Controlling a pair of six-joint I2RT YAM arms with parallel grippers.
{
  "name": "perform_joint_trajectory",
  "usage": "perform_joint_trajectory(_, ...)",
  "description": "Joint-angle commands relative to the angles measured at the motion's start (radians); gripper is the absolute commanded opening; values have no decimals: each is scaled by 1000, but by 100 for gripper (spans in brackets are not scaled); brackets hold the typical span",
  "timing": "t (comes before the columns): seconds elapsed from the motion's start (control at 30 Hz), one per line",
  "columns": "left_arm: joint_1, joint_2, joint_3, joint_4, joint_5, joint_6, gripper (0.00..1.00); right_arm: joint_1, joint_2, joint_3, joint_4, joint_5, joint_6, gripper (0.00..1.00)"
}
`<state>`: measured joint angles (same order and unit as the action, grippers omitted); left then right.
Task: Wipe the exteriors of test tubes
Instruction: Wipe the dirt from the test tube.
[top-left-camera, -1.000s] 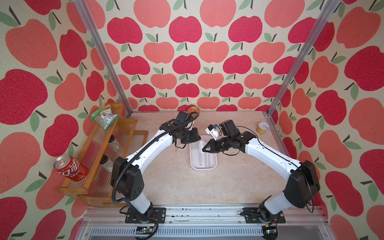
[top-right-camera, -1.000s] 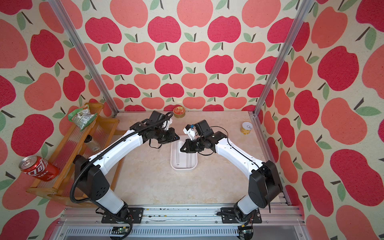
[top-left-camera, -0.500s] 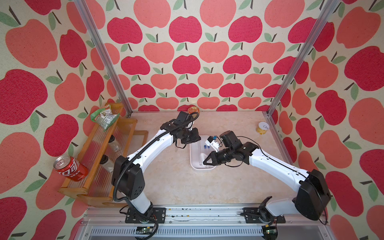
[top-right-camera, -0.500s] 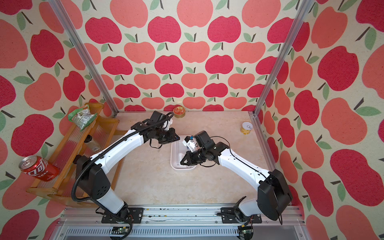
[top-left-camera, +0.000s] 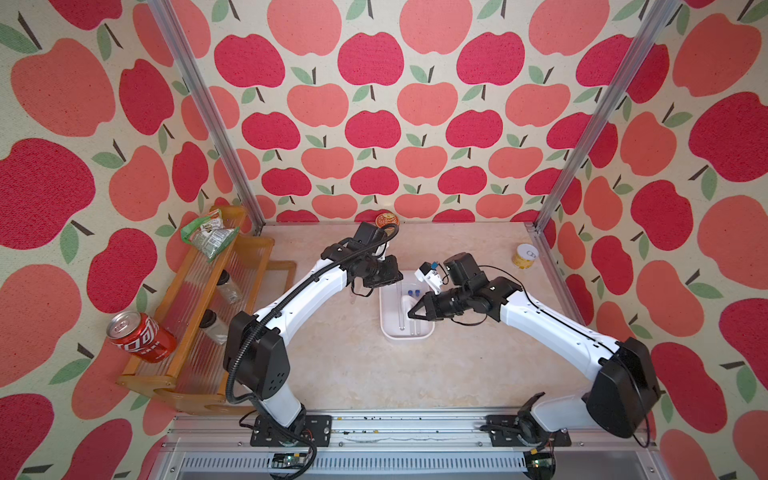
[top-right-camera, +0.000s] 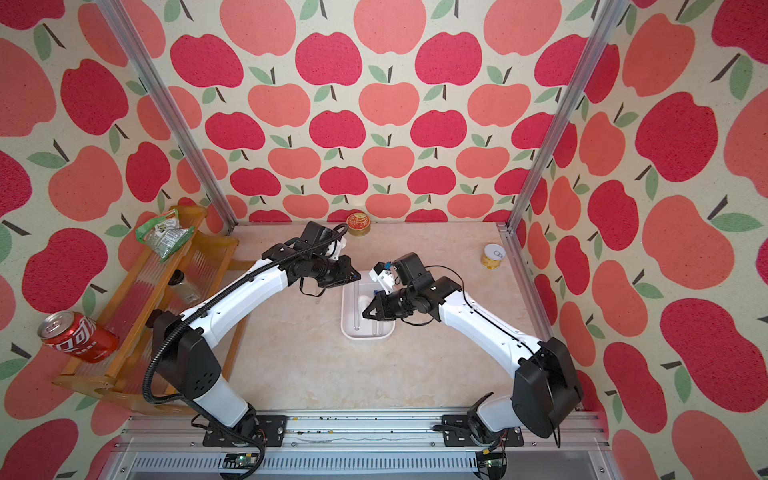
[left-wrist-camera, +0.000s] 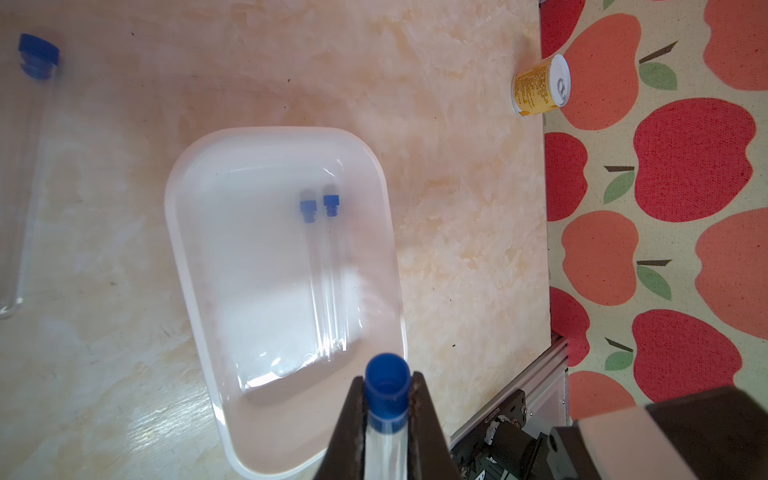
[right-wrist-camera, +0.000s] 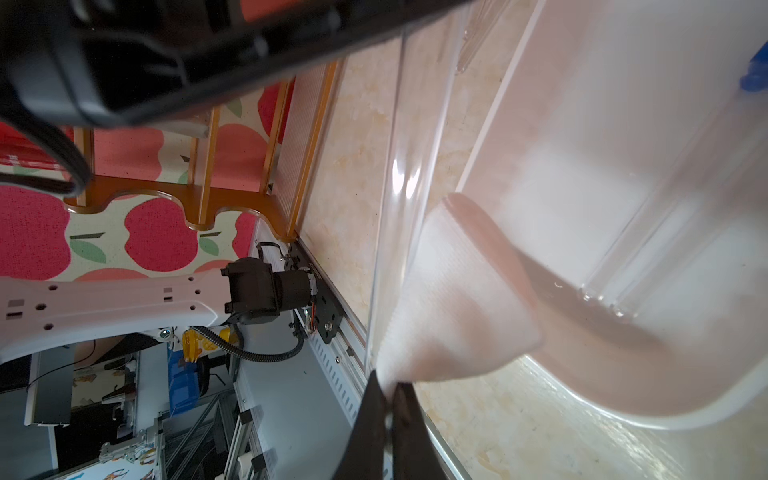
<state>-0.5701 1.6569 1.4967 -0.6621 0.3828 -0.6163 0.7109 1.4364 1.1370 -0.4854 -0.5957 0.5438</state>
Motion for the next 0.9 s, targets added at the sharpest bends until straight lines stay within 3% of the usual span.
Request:
perform_joint_trajectory(0.0, -15, 15, 10, 8, 12, -17, 13, -26, 40, 62, 4, -18, -19, 0)
perform_joint_trajectory(0.33, -24, 7, -15, 16, 15, -18, 12, -53, 64, 104, 25, -26, 4, 0)
perform_joint_trajectory(0.87, -22, 36, 25, 10, 17, -7, 12, 33, -96, -145, 77, -47, 67, 0)
